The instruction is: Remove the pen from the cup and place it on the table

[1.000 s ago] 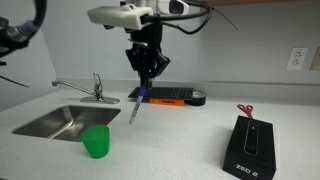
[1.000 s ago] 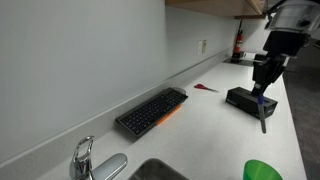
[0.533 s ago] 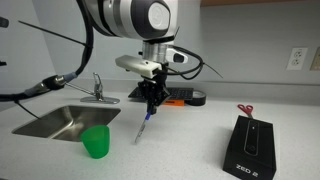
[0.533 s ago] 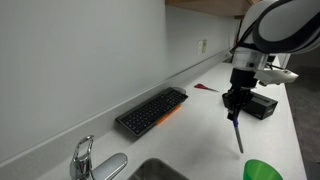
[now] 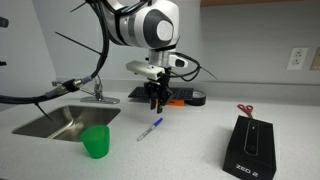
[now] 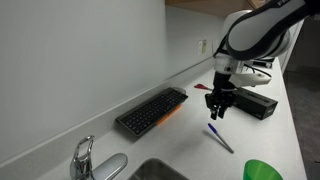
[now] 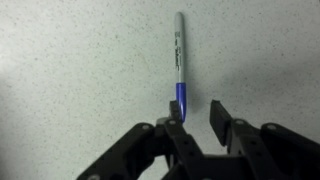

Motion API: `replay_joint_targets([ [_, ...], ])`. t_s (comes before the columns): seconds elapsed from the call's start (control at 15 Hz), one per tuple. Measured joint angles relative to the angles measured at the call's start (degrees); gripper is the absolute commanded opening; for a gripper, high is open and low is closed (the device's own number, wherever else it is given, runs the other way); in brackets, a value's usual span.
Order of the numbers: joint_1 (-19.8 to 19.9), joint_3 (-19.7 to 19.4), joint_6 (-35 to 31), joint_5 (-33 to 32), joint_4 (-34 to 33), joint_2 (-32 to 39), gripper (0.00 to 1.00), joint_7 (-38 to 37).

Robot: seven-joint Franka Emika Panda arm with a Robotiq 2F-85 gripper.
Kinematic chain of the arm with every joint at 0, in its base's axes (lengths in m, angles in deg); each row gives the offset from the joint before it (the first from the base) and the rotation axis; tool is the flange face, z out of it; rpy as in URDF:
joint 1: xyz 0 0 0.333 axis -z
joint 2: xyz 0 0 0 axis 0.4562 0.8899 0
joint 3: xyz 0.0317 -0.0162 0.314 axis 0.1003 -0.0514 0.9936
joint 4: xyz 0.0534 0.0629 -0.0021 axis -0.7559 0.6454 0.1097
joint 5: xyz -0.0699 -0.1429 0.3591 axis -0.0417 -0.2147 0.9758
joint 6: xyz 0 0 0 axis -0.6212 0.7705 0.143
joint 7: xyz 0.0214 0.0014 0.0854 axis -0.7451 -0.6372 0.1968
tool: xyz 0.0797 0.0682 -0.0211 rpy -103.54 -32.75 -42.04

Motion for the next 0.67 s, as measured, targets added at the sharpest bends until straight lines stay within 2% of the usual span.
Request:
replay_joint_targets([
  [0.27, 0.0, 0.37, 0.0, 0.0, -1.58, 0.59, 0.99, -0.24],
  [0.67, 0.0, 0.59, 0.0, 0.0, -2.52, 0.7, 1.0, -0.28],
])
